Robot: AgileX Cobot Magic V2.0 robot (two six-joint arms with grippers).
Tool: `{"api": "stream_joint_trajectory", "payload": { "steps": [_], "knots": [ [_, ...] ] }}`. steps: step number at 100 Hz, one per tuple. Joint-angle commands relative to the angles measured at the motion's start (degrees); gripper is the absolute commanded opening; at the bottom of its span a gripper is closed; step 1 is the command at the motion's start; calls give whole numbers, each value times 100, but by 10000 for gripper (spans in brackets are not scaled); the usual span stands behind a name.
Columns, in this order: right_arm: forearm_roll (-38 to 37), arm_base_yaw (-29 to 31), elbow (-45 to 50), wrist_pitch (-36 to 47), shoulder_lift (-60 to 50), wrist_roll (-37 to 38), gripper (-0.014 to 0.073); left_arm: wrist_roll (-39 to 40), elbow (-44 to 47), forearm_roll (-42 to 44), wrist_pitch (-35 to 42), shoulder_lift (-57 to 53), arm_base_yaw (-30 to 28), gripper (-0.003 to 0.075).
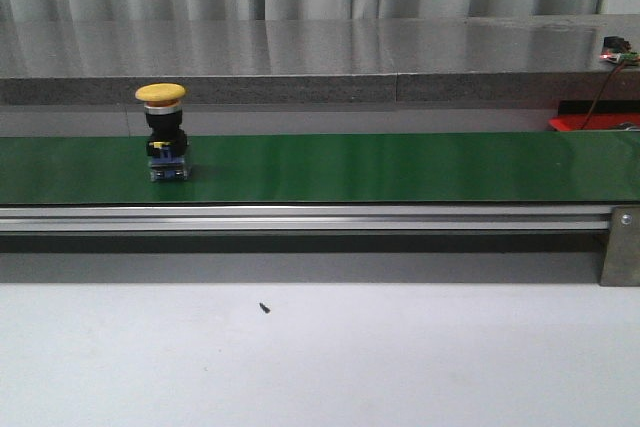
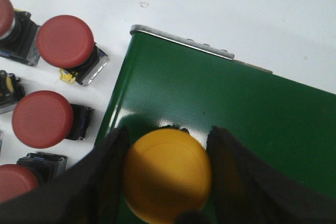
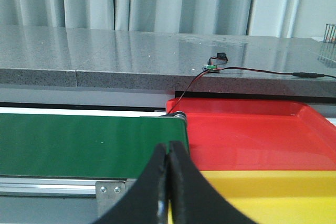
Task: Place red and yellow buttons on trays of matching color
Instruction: 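Set the second yellow button on the belt and open the left gripper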
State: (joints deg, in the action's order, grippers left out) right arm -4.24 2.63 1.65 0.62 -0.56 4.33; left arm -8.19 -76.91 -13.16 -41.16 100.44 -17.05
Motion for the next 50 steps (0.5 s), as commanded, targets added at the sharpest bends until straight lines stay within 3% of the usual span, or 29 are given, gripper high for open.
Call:
{"api": "stream_joint_trajectory", "payload": {
  "steps": [1, 11, 28, 40, 50],
  "knots": [
    [14, 2, -100, 479, -111, -22, -68, -22, -187, -71, 219, -289, 33, 450],
    [14, 2, -100, 479, -111, -22, -68, -22, -187, -71, 165, -369, 33, 571],
    [14, 2, -100, 479, -111, -22, -68, -30, -187, -38, 137, -738, 68, 554],
    [14, 2, -100, 479, -111, -22, -68, -170, -187, -29, -156, -1065, 352, 468],
    [14, 2, -100, 479, -111, -22, -68, -195, -117, 60, -434, -1343, 706, 291]
  ]
}}
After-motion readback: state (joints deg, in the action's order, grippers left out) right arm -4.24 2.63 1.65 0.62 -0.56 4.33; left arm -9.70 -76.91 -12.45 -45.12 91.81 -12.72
